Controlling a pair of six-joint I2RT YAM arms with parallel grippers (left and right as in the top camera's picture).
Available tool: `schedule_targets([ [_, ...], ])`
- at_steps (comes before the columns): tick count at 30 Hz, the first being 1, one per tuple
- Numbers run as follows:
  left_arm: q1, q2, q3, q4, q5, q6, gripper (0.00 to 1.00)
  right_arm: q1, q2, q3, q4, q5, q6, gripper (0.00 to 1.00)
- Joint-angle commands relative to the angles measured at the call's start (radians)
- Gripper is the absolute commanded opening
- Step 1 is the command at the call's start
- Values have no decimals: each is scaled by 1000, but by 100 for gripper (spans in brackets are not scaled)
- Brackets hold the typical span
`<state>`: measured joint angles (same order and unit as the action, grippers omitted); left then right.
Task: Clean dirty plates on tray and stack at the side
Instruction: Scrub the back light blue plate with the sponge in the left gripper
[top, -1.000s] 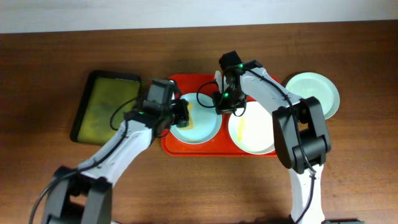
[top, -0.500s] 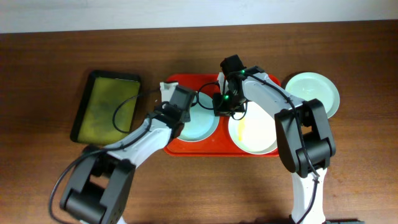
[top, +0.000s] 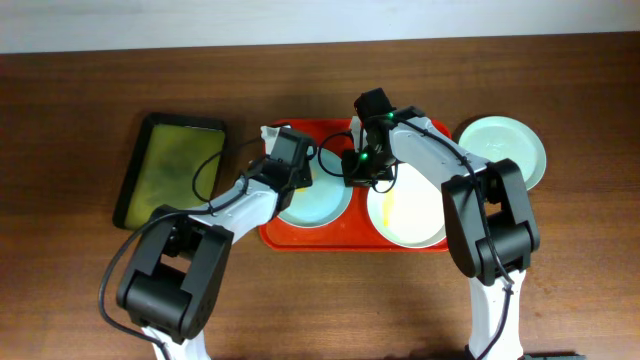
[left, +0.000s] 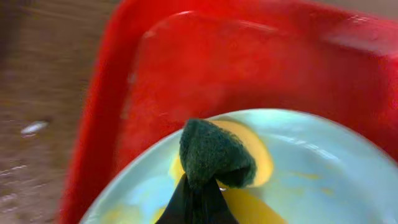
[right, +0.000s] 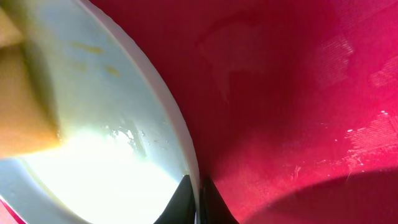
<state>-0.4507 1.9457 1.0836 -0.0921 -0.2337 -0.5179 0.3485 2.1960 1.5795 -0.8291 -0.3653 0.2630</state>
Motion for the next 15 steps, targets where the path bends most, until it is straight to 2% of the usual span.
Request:
schedule_targets([
  [1,30,-52,-13,-85,-215,53,0,12,55,-50,-8,89,8,4],
  [2,30,-107,-13,-116,-259,66,0,12,55,-50,-8,89,8,4],
  [5,30,-201,-13,-127,-263,124,0,12,55,-50,-8,89,8,4],
  [7,28,-228,-13,-127,-90,101,0,12,55,-50,-8,89,8,4],
  [8,28,-214,-15,-127,47,26,0,12,55,-50,-7,89,8,4],
  [11,27,-115,-15,-129,185,-42,0,12,55,-50,-8,89,8,4],
  [13,27,-52,-15,-142,182,5,0,12,55,-50,-9,89,8,4],
  [15,30,-50,-15,-196,35,30,0,12,55,-50,-8,89,8,4],
])
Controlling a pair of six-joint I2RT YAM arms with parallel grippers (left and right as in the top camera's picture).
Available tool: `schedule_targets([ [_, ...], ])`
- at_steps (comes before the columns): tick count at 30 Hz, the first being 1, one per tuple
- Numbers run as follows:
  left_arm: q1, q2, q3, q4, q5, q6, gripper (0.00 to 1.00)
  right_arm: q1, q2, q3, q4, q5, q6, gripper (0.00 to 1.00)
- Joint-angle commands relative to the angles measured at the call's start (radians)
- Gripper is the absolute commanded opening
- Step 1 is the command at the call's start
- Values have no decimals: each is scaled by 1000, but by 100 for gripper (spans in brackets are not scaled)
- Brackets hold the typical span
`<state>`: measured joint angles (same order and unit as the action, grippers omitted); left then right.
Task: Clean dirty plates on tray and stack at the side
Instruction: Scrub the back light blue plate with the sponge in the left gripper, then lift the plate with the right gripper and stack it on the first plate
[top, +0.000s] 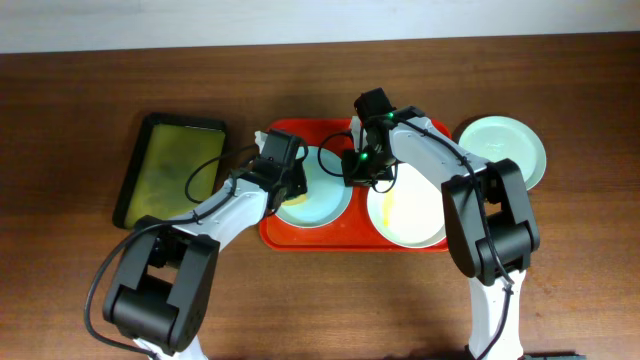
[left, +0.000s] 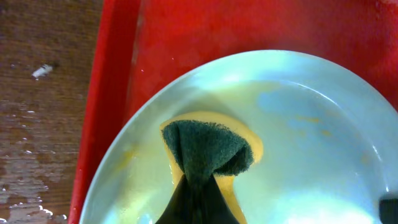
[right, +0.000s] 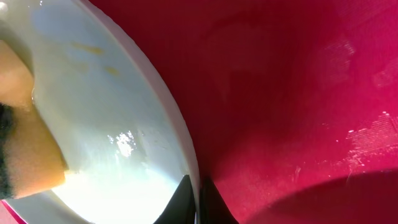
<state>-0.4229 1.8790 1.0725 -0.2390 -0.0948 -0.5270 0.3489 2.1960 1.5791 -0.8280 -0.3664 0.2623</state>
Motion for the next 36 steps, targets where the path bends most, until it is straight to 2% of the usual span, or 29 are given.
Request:
schedule_targets([
  [1,3,16,-4,-80,-185,98,0,12,55,-50,-12,90,8,4],
  [4,3,-39,1,-124,-270,108,0,12,55,-50,-12,90,8,4],
  [7,3,-227,1,-122,-272,110,0,12,53,-35,-29,90,0,4],
  [9,3,-312,1,-123,-265,110,0,12,34,36,-100,116,-56,4],
  [11,5,-396,1,-153,-254,110,0,18,3,220,-285,290,-56,4],
  [13,28,-440,1,-192,-256,110,0,62,-17,457,-500,558,-56,4],
  [17,139,-448,1,-376,-267,109,0,209,-19,744,-692,1022,-61,4],
  [20,195,-448,1,-473,-257,109,0,336,-19,800,-701,1219,-305,4],
  [25,238,-448,1,-532,-261,110,0,513,-19,800,-702,1752,-319,4],
  [27,238,-448,1,-533,-261,110,0,552,-19,800,-702,1834,-319,4],
  [29,238,-448,0,-533,-261,110,0,562,-19,800,-701,1791,-318,4],
  [31,238,-448,0,-533,-261,110,0,522,-19,800,-702,1629,-282,4],
  [32,238,-448,0,-534,-261,110,0,464,-16,800,-678,1474,-204,4],
  [33,238,-448,-4,-534,-261,110,0,349,-5,796,-620,1143,-183,4],
  [35,238,-448,-7,-549,-261,110,0,40,25,790,-620,477,-183,4],
  [36,238,-448,-8,-550,-261,110,0,-59,25,787,-626,340,-183,4],
])
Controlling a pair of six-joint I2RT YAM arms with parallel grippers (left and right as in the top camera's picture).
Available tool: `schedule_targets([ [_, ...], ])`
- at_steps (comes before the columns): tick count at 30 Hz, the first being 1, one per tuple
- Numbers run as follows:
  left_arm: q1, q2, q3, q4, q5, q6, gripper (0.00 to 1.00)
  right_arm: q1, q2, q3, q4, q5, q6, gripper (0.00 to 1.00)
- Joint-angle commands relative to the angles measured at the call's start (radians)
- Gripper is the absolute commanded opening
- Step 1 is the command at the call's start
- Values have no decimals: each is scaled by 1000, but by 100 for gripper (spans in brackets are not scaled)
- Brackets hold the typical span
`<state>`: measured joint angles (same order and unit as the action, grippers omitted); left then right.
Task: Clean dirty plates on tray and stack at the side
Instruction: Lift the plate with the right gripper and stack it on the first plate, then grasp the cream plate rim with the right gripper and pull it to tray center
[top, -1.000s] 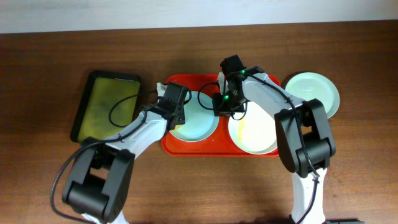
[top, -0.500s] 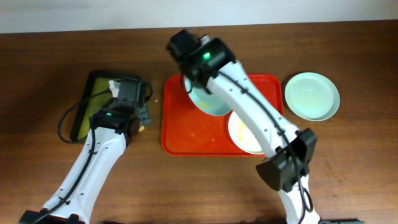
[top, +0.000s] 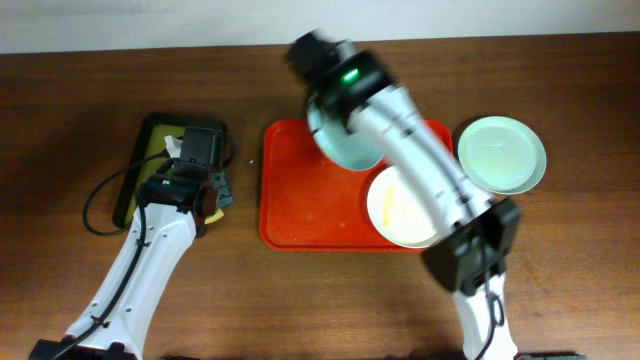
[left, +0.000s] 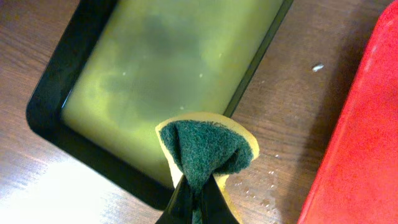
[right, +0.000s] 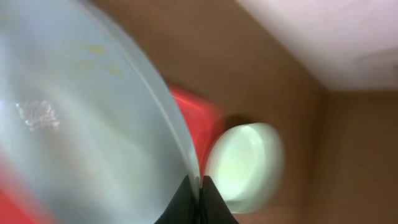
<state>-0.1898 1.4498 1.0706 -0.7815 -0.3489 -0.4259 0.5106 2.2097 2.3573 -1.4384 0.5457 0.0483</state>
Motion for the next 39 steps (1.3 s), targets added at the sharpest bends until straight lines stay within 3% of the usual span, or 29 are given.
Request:
schedule_targets([
  [1,5,-19,-6,-8,-7,9,0,-334,11,8,-32,-675,31,4],
  [6,5,-19,-6,-8,-6,9,0,-820,12,8,-102,-692,31,4],
  [11,5,-19,-6,5,-6,9,0,-963,71,8,-74,-608,42,4],
  [18,5,-19,-6,6,-6,9,0,-961,103,-252,62,-560,42,4],
  [19,5,-19,-6,6,-6,9,0,-962,103,-277,76,-559,42,34],
  [22,5,-19,-6,6,-6,9,0,-962,98,-264,66,-559,42,44],
  [24,5,-19,-6,6,-6,9,0,-958,79,-149,-24,-569,60,48],
  [26,5,-19,-6,6,-6,9,0,-933,51,-14,-108,-785,27,57],
  [27,5,-19,-6,6,-6,9,0,-897,36,4,-156,-987,-121,58],
  [28,5,-19,-6,6,-6,9,0,-842,36,0,-235,-1023,-227,59],
  [29,5,-19,-6,6,-6,8,0,-770,37,-60,-261,-933,-251,56],
  [33,5,-19,-6,5,-6,9,0,-551,37,-411,-80,-761,-251,55],
  [39,5,-19,-6,5,-6,9,0,-466,37,-603,127,-574,-250,55],
])
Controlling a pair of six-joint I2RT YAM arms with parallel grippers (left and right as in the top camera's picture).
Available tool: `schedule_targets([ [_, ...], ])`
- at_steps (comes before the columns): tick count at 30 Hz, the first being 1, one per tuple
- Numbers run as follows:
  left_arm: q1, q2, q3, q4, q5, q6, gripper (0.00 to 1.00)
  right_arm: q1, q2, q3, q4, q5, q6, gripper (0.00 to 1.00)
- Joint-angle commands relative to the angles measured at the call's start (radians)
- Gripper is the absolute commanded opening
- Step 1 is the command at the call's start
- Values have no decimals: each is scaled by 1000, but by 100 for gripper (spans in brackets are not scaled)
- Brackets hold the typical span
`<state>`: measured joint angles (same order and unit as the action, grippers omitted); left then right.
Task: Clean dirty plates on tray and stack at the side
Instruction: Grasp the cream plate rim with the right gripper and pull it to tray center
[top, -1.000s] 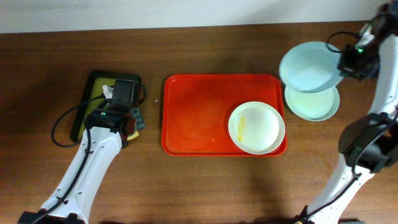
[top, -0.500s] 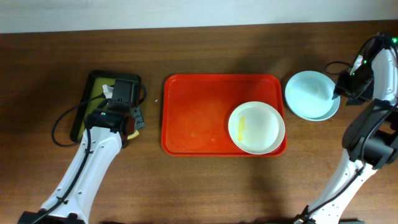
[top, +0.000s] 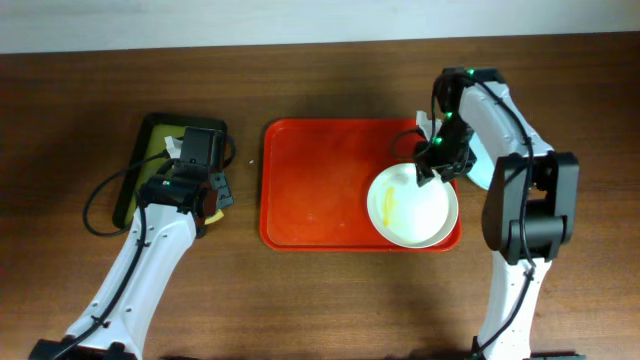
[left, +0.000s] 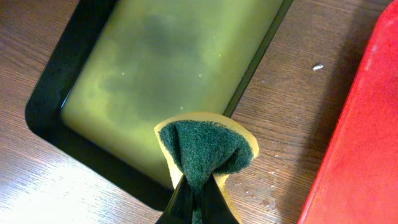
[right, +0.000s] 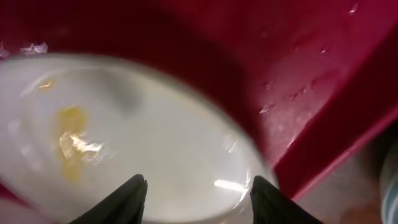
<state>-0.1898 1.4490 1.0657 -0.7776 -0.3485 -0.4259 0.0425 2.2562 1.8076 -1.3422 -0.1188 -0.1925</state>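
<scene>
A white plate (top: 412, 205) with a yellow smear (right: 68, 134) lies at the right end of the red tray (top: 320, 190). My right gripper (top: 430, 165) hovers over its far right rim, open and empty (right: 202, 202). Pale green plates (top: 483, 168) sit on the table just right of the tray, mostly hidden by the right arm. My left gripper (left: 199, 202) is shut on a yellow-and-green sponge (left: 208, 146), held over the near right edge of the black basin (left: 168, 68).
The black basin (top: 150, 165) holds yellowish liquid and stands left of the red tray. Water drops lie on the wood between basin and tray. The left arm's cable loops beside the basin.
My right gripper held the pale plate up over the tray's back edge; now it is open and empty, low over the white plate. The left gripper and sponge have not moved.
First my left gripper pressed the sponge on a pale plate in the tray while my right gripper was shut on that plate's rim. Then the sponge was over by the basin and the right gripper held the plate aloft. Now that plate is off the tray.
</scene>
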Motion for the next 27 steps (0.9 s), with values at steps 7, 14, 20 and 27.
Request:
schedule_targets([
  [7,5,-17,-1,14,12,9,0,39,-32,178,-80,63,3,55],
  [14,5,-17,-1,17,12,9,0,-2,-17,10,101,76,-13,57],
  [20,5,-17,-1,17,23,9,0,-3,-16,-82,100,3,-13,57],
  [27,5,-17,-2,13,23,9,0,120,-16,-82,42,109,282,58],
])
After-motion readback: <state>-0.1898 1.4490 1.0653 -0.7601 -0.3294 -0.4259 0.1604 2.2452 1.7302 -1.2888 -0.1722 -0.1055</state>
